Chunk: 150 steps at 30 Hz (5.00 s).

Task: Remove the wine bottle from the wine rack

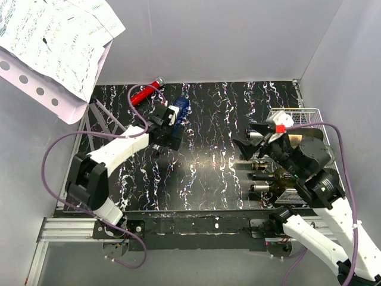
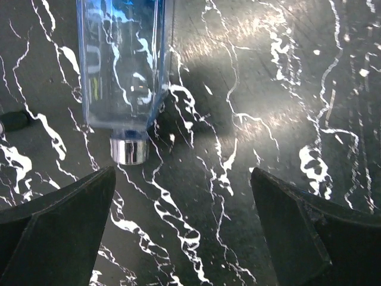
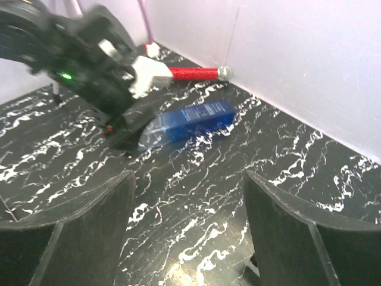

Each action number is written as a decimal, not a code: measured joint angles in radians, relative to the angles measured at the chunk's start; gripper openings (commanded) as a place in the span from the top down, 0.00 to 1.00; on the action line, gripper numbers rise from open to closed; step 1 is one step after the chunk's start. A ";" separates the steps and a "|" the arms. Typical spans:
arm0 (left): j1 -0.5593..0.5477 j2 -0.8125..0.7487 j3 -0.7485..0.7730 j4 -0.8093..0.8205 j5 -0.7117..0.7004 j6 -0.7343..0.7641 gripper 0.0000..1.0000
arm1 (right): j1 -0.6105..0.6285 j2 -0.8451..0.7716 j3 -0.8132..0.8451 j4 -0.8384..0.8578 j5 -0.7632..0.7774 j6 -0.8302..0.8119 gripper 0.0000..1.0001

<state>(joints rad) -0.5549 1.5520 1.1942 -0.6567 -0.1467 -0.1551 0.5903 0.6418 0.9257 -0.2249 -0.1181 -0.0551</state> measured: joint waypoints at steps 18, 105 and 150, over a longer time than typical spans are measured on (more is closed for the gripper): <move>0.057 0.346 0.238 -0.031 -0.105 0.114 0.02 | 0.001 -0.146 -0.008 -0.014 -0.069 0.009 0.20; 0.047 -0.210 -0.159 0.183 0.805 -1.242 1.00 | 0.349 0.717 -0.461 1.228 0.115 -0.578 0.31; 0.041 -0.374 -0.069 0.199 0.777 -0.856 0.02 | 0.312 0.476 -0.445 0.961 0.199 -0.227 0.72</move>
<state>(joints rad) -0.5137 1.1782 1.1248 -0.4576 0.6300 -1.0115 0.9020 1.1183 0.4805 0.7357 0.0811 -0.2821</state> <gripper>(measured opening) 0.981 0.701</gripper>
